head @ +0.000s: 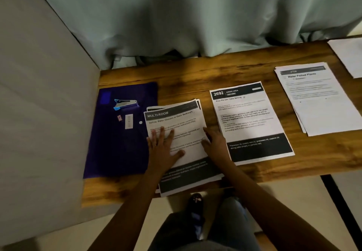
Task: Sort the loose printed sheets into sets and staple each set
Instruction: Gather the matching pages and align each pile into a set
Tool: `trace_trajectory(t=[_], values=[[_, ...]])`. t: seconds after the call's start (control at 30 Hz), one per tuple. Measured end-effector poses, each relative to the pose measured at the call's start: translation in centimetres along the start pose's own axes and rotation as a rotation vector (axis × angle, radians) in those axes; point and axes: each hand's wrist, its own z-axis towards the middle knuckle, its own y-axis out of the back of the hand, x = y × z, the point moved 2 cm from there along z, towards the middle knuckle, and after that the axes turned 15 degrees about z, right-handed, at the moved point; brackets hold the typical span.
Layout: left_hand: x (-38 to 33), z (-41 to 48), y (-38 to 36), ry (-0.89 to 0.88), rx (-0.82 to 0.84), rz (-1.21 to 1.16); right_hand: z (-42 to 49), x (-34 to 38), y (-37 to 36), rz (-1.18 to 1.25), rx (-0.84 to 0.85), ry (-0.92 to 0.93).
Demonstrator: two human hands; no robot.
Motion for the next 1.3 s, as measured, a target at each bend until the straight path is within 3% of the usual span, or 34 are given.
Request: trace_trajectory(t=[0.27, 0.43, 0.77, 1.03, 1.1, 1.2, 1.3], values=[[0.0, 0.0, 0.9, 0.055, -0.044, -0.103, -1.6, 0.1, -0.1, 0.033, 0.092, 0.14], [0.7, -0.8, 1.2, 0.046, -0.038, -0.038, -0.3, 1.2, 0.2, 0.279, 0.007, -0.02], [1.9, -2.2, 2.2, 0.132, 0.066, 0.0, 1.7, 2.3, -1.5, 0.122, 0.016, -0.086], [1.1, -1.1, 1.3, -0.123, 0.057, 0.12, 1.7, 1.3, -2.1, 0.077, 0.071, -0.035], [1.5, -1.0, 1.0, -0.117, 0.049, 0.151, 1.7, 1.1, -1.9, 0.064, 0.026, -0.028], [2.1, -1.1, 1.2, -0.115, 0.022, 0.183, 1.9, 0.6, -1.5, 0.03, -0.168, -0.067], [2.7, -1.2, 1.2, -0.13, 0.015, 0.163, 2.4, 0.5, -1.7, 0.056, -0.175, -0.158]])
